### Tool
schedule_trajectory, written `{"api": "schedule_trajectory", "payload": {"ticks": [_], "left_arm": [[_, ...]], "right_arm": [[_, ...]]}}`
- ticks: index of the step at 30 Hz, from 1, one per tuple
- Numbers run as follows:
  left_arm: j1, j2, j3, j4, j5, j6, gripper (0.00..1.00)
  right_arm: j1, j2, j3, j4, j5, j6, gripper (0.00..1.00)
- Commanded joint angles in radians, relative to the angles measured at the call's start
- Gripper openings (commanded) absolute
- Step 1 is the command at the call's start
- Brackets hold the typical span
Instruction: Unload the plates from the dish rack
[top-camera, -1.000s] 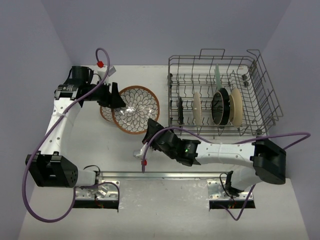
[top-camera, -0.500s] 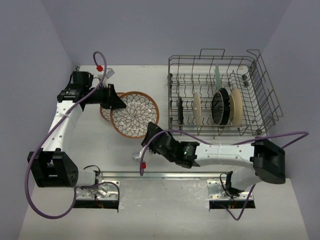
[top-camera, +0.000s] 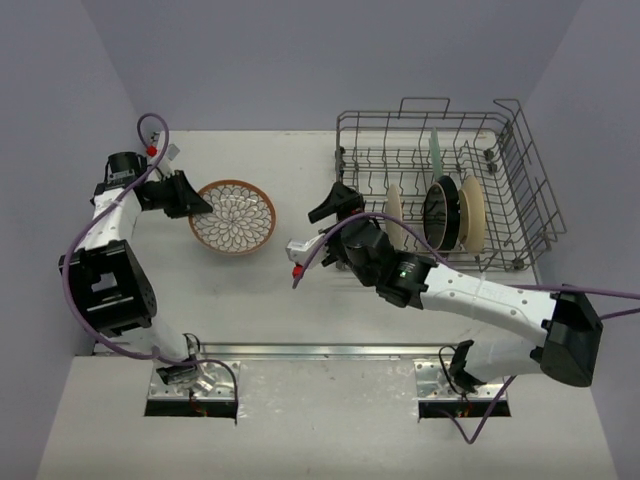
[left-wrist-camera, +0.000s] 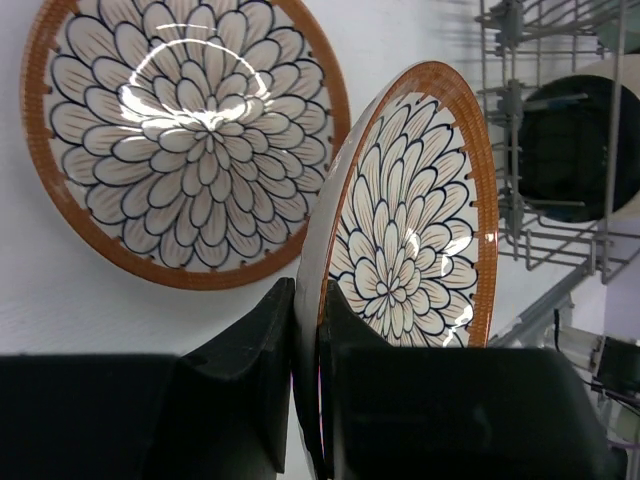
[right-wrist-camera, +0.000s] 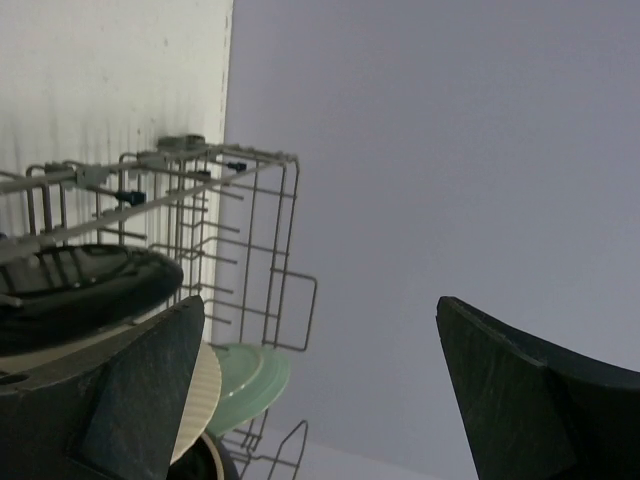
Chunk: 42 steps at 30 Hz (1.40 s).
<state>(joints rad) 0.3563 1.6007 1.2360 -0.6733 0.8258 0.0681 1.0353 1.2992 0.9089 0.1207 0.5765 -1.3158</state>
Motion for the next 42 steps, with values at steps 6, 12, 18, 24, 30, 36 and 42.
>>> {"api": "schedule_trajectory", "payload": {"ticks": [6, 12, 18, 24, 30, 36, 42], "left_arm": [[-0.008, 0.208, 0.139, 0.215, 0.019, -0.156, 0.0], [-0.015, 0.322, 0.172, 0.325, 0.018, -0.248, 0.0], [-0.045, 0.35, 0.2, 0.311, -0.069, -0.219, 0.13], [-0.074, 0.267, 0.165, 0.325, -0.261, -0.163, 0.57], [-0.097, 0.147, 0.135, 0.33, -0.462, -0.083, 0.65], [-0.235, -0.076, -0.011, 0.456, -0.887, 0.087, 1.0], [-0.28, -0.273, -0.071, 0.457, -0.984, 0.106, 1.0]], "right_arm": [[-0.084, -0.107, 0.032, -0.113, 0.013, 0.119, 0.99], [-0.09, -0.152, 0.06, -0.199, 0.037, 0.166, 0.99], [-0.099, -0.147, 0.102, -0.239, 0.033, 0.227, 0.99], [-0.115, -0.136, 0.15, -0.25, 0.019, 0.275, 0.99], [-0.156, -0.11, 0.307, -0.298, -0.004, 0.444, 0.99], [-0.296, -0.021, 0.541, -0.489, -0.097, 0.749, 0.99], [-0.56, 0.13, 0.741, -0.701, -0.271, 1.002, 0.98]]}}
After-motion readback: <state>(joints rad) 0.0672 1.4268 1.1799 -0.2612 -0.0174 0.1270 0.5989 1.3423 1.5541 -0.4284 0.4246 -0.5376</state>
